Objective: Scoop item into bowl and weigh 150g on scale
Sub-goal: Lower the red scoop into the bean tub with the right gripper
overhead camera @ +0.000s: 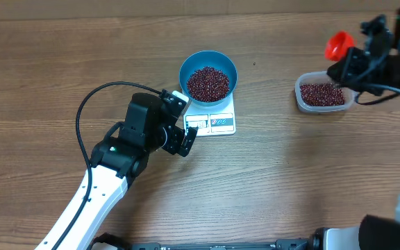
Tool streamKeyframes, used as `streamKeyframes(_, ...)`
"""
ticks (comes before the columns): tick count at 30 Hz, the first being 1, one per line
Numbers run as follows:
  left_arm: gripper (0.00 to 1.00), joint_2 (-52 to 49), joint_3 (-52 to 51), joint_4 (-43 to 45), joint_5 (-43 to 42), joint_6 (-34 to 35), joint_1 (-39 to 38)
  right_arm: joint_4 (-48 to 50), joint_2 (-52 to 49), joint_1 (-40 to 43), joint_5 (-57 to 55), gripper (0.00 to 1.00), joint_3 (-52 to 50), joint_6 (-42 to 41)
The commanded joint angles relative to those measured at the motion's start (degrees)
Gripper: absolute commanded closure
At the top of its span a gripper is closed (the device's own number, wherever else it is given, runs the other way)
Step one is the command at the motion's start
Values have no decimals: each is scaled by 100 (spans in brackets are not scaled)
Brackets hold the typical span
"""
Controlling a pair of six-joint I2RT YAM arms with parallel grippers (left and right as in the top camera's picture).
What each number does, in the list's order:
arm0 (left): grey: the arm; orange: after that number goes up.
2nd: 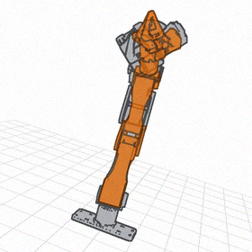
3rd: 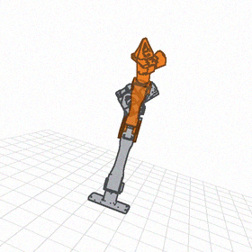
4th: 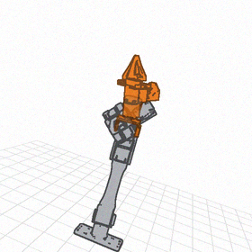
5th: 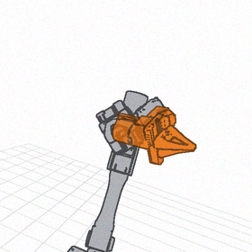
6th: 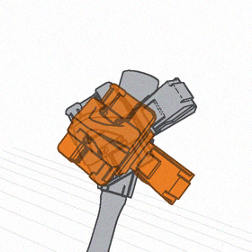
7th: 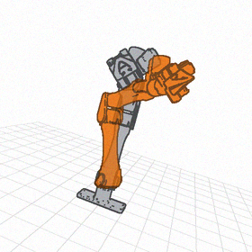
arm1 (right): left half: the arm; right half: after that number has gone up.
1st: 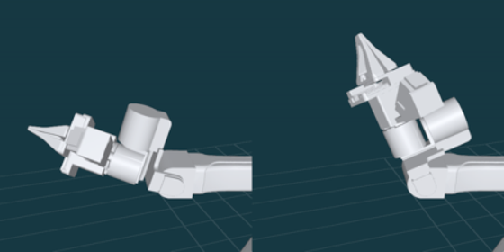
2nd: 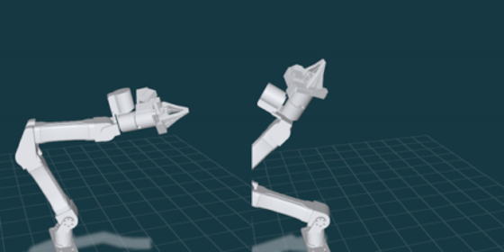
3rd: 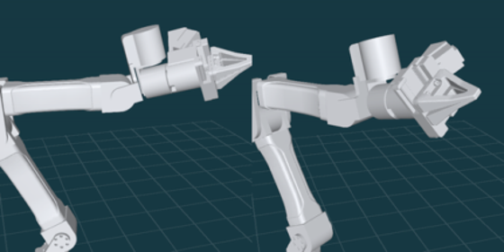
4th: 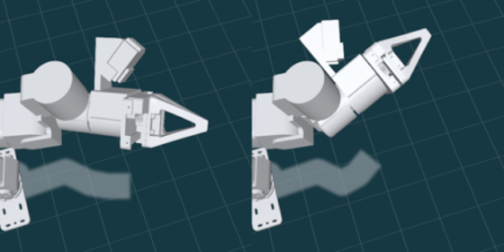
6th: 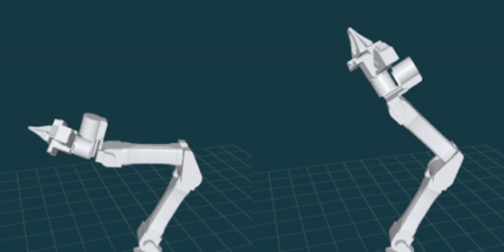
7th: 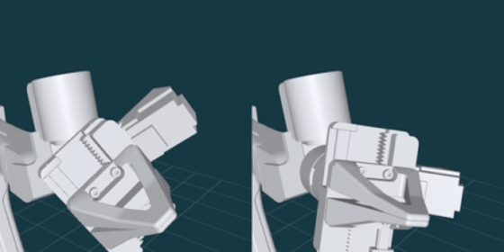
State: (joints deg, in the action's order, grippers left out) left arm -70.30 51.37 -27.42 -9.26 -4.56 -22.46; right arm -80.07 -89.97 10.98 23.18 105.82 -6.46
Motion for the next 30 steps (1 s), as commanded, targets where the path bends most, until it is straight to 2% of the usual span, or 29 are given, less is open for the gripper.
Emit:
streamKeyframes(1, 0, -11, 87, 20, -68, -39, 33, 116, 184, 396, 721, 96, -240, -254)
streamKeyframes(6, 0, -11, 87, 20, -68, -39, 33, 745, 184, 850, 1274, 96, -1126, -785)
streamKeyframes(10, 0, -11, 87, 20, -68, -39, 33, 1856, 177, 1005, 2015, 96, -2153, -1294)
streamKeyframes(14, 0, -11, 87, 20, -68, -39, 33, 2935, 116, 1010, 2063, 96, -3156, -2124)
streamKeyframes(19, 1, -11, 87, 20, -68, -39, 33, 4070, 9, 1010, 2063, 96, -4138, -2702)
streamKeyframes(24, 1, -11, 87, 20, -68, -39, 33, 4631, -22, 1014, 2031, 96, -4656, -2935)
streamKeyframes(28, 0, -11, 87, 20, -68, -39, 33, 4653, -26, 1014, 1886, 95, -4758, -2935)
streamKeyframes(30, 0, -11, 87, 20, -68, -39, 33, 4656, -28, 1014, 1799, 91, -4793, -2938)
